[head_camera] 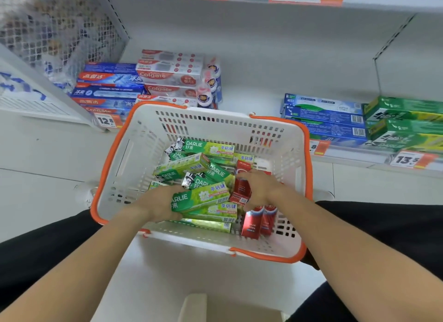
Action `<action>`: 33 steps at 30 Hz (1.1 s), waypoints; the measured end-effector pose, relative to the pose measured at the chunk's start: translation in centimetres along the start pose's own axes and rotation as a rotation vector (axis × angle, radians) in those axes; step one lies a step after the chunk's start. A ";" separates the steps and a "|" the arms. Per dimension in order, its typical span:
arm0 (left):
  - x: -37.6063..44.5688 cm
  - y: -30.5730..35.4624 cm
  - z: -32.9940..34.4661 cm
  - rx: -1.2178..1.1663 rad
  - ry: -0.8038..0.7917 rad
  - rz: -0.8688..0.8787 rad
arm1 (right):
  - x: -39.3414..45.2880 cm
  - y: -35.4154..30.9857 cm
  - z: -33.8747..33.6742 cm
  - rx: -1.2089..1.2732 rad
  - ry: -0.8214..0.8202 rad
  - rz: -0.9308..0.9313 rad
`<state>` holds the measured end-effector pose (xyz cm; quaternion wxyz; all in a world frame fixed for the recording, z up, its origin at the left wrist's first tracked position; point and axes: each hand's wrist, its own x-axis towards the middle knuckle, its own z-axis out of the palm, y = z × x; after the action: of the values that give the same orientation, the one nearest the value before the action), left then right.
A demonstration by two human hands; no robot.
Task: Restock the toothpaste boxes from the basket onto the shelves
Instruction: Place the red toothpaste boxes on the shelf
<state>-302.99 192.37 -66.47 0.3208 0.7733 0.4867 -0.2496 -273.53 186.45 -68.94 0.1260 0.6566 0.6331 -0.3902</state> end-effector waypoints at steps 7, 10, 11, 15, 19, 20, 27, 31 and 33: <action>-1.5 -0.4 0.4 -0.100 0.063 0.050 | 0.8 -1.8 1.5 -0.056 -0.005 -0.027; -1.6 -0.8 0.6 -0.097 0.043 0.035 | 0.5 -1.8 1.3 -0.100 0.051 -0.078; -1.5 -0.7 0.5 -0.081 0.029 0.006 | 0.2 -1.6 0.8 -0.037 0.061 -0.099; -0.9 0.9 -0.2 0.007 0.150 -0.016 | -1.2 -0.4 -2.6 0.414 0.165 -0.123; -0.4 7.1 -2.7 -0.827 0.236 -0.031 | -2.7 -1.9 -4.9 0.506 0.215 -0.305; -0.1 8.6 -3.2 -1.062 0.084 -0.078 | -3.2 -2.8 -5.0 0.534 0.216 -0.358; 0.8 10.3 -1.8 -1.323 -0.086 -0.263 | -4.9 -1.9 -4.1 0.759 0.040 -0.265; 0.4 9.5 -0.5 -1.231 -0.105 -0.259 | -3.3 1.6 -2.8 0.319 0.233 0.028; 0.2 9.2 0.1 -1.177 -0.075 -0.249 | -2.5 2.1 -1.2 0.281 0.110 0.067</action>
<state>-294.53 189.43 -64.37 0.6803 0.3938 0.6182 -0.0012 -270.86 185.04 -67.15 0.0108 0.7088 0.5560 -0.4340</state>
